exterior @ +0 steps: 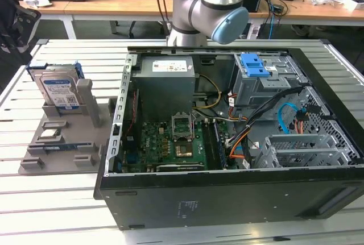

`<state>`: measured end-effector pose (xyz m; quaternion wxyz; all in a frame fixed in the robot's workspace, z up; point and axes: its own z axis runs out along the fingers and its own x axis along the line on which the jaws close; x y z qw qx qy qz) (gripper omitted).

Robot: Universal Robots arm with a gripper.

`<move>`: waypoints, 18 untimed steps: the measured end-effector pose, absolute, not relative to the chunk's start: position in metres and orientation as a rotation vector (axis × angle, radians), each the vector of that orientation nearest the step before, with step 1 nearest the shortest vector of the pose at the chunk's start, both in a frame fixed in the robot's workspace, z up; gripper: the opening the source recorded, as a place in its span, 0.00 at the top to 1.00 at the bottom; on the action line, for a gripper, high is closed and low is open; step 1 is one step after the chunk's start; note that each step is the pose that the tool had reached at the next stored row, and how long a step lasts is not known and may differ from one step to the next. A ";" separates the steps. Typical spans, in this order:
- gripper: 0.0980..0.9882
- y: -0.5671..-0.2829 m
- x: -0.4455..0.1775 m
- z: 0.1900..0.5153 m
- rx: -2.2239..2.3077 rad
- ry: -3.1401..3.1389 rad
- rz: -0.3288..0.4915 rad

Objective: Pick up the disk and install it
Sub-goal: 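Reach for the disk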

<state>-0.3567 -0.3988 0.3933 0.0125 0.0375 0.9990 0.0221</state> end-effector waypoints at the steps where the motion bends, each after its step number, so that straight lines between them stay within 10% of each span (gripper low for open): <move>1: 0.99 -0.399 -0.360 0.393 0.117 3.114 0.069; 18: 0.99 -0.399 -0.413 0.393 0.117 3.114 0.069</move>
